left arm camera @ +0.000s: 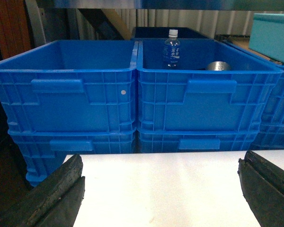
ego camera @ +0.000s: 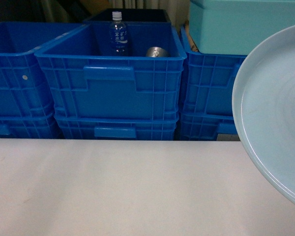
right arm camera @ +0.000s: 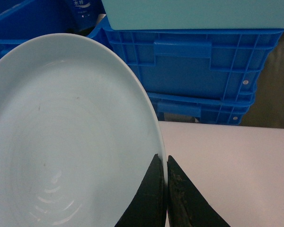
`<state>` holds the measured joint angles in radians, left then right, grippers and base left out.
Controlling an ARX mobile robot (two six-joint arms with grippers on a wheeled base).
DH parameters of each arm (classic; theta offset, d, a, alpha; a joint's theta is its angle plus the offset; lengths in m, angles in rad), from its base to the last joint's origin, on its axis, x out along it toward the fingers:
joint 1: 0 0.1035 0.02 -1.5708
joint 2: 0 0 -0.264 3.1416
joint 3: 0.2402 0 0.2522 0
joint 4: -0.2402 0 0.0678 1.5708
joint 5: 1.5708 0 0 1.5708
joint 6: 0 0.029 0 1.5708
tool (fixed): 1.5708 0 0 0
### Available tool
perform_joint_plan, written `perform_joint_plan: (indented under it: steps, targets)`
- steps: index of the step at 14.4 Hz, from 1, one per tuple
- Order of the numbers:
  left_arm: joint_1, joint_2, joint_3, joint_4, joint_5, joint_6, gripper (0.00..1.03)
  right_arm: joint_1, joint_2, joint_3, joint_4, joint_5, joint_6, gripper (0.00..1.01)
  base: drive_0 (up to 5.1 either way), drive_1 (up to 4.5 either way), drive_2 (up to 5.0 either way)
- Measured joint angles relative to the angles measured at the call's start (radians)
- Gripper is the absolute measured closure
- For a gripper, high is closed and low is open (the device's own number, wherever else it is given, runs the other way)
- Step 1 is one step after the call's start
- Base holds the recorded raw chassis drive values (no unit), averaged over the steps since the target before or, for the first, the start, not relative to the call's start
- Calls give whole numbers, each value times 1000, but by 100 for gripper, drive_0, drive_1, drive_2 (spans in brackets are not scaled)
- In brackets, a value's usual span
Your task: Place blue tray on left shelf second layer neatly
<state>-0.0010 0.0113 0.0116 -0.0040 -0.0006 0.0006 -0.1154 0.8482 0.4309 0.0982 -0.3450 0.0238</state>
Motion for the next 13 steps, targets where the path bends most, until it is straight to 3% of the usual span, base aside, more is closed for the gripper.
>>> perform_joint_plan:
  steps: [3,11,13]
  targets:
    - [0,0,0,0,0,0,5,-11,-6,-10,36,-5,-26,99,0,0,0]
    - [0,0,0,0,0,0,5,-11,-12,-11,46,-3,-26,99,-8,-8,-8]
    - [1,0,0,1,-2,0,5,-10,-12,-11,46,-3,-26,99,278,-583,-216]
